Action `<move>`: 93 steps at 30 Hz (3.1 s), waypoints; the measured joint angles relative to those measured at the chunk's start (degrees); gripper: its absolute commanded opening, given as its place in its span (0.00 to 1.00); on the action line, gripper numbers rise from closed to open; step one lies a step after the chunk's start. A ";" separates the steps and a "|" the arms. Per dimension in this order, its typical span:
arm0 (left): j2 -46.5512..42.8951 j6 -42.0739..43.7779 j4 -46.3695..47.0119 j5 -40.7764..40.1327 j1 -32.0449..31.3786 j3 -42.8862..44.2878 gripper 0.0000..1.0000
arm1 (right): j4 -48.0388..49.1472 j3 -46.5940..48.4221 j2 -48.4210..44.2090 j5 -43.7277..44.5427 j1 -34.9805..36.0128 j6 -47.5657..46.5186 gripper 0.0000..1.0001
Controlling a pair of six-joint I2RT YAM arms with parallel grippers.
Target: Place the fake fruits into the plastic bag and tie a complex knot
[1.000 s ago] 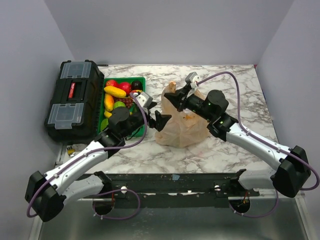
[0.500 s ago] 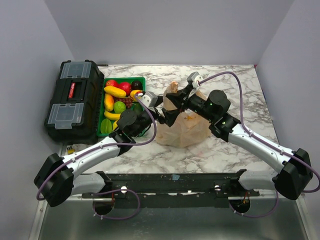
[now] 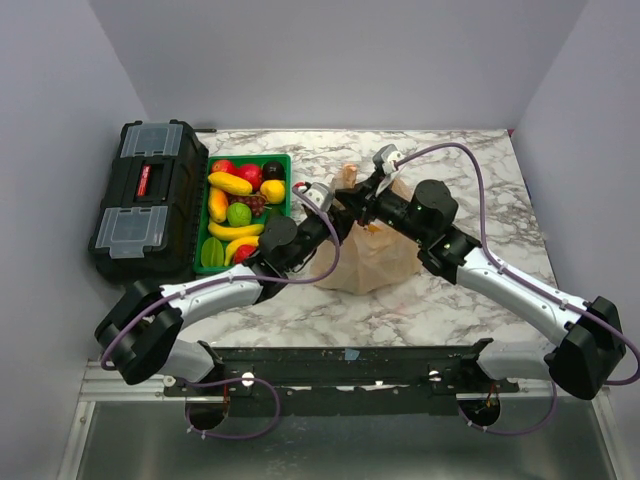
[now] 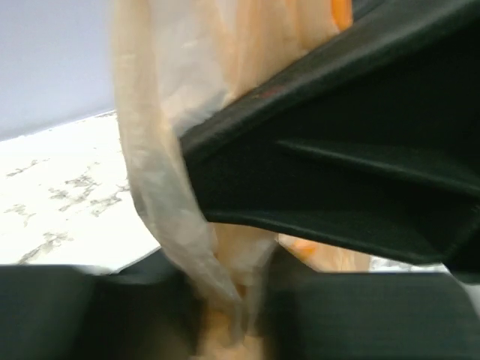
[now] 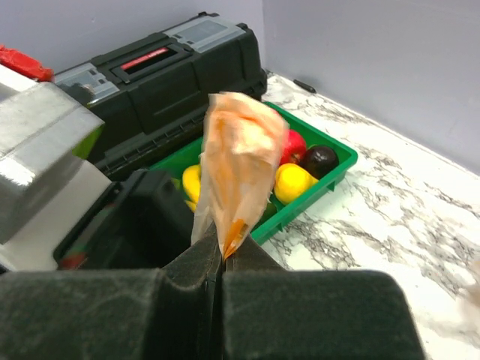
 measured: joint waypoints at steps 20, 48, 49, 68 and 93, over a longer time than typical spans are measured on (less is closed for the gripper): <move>2.43 11.82 4.96 20.26 5.64 -7.28 0.40 | -7.34 -2.78 -0.87 6.86 0.79 0.48 0.01; 0.50 20.24 -3.93 33.03 9.73 -6.10 0.59 | -9.94 -0.96 -5.90 5.40 0.59 -2.95 0.01; -0.35 20.06 -4.61 31.34 9.51 -6.10 0.60 | -9.79 -0.96 -5.97 5.31 0.59 -2.89 0.01; -10.01 21.81 -7.96 10.47 2.86 -0.85 0.37 | -6.73 -1.40 -6.93 3.10 0.59 -0.68 0.01; -9.09 22.47 -7.74 13.94 -0.35 -0.55 0.29 | -4.37 -1.53 -5.14 5.73 0.59 1.64 0.01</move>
